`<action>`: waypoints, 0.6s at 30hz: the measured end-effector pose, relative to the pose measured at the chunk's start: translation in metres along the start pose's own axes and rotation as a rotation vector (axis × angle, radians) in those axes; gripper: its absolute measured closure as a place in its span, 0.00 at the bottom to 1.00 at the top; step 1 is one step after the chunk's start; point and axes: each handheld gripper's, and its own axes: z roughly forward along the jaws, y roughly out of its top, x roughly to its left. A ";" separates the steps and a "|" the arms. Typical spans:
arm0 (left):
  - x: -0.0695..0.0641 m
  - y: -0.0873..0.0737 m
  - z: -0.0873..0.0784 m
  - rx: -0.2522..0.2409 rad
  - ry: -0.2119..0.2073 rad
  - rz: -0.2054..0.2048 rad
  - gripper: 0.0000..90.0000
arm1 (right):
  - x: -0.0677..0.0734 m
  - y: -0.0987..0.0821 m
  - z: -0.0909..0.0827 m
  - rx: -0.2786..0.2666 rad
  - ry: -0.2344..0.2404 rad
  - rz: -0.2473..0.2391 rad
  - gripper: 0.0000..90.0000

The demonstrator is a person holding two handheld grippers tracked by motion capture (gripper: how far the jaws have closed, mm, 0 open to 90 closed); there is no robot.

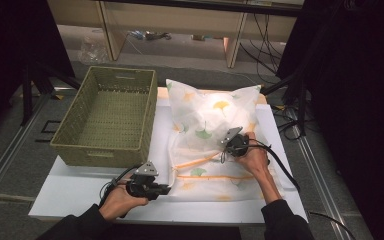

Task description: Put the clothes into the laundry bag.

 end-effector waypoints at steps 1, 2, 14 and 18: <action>0.000 0.000 0.001 0.003 0.002 0.005 0.96 | -0.003 0.000 0.002 0.000 -0.008 -0.004 1.00; 0.001 0.000 0.001 0.002 -0.006 0.003 0.96 | -0.007 0.001 0.004 -0.002 -0.019 0.002 1.00; 0.002 -0.002 -0.004 0.013 -0.002 -0.004 0.95 | -0.004 0.001 -0.009 -0.031 0.008 -0.016 1.00; 0.003 -0.004 -0.003 0.025 -0.007 -0.005 0.95 | 0.002 -0.007 -0.037 -0.106 0.019 -0.043 1.00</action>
